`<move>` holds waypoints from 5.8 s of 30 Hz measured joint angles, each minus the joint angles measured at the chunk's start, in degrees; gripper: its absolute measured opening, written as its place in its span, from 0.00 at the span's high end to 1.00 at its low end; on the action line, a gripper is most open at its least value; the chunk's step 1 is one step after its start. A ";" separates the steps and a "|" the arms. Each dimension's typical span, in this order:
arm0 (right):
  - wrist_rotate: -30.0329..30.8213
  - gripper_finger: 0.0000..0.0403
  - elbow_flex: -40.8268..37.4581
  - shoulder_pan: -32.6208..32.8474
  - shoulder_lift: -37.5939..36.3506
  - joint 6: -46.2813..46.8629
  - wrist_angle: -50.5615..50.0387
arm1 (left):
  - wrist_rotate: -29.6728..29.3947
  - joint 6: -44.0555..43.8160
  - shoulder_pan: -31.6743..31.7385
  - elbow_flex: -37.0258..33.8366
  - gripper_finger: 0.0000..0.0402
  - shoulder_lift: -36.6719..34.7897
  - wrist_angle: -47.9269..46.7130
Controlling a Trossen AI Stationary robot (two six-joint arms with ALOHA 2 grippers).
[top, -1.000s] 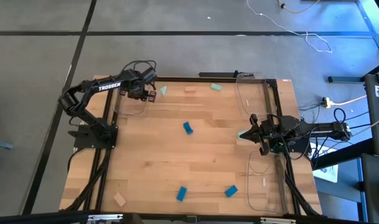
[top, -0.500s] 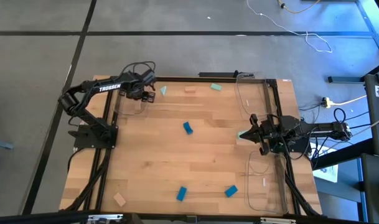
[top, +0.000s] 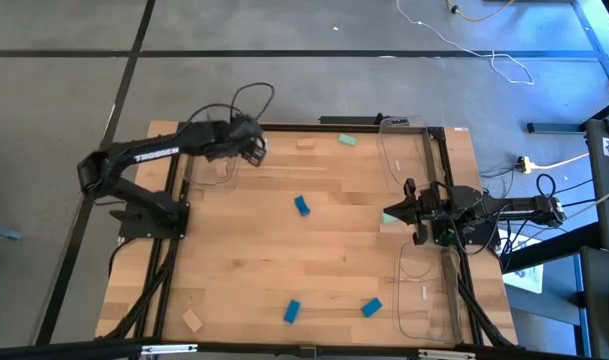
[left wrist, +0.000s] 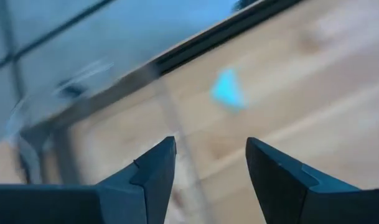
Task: Sort & place blocks by color
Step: Put the top center blue block into the top right transparent bin
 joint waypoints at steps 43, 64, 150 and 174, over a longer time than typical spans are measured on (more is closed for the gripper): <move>-3.67 0.98 39.70 0.08 57.83 -7.55 -26.29 | -29.10 -37.95 -65.18 -8.20 0.53 -4.71 -1.39; -4.27 0.93 54.82 -0.02 77.79 -12.72 -27.49 | -30.08 -37.86 -68.60 -8.29 0.53 -4.72 -1.54; -5.92 0.73 55.23 -9.77 109.85 -31.62 10.22 | -28.05 -39.48 -68.58 -8.29 0.53 -4.71 -1.54; 13.76 0.90 55.02 -5.02 97.26 -19.29 -3.91 | -27.64 -40.84 -68.52 -8.29 0.53 -4.73 -1.51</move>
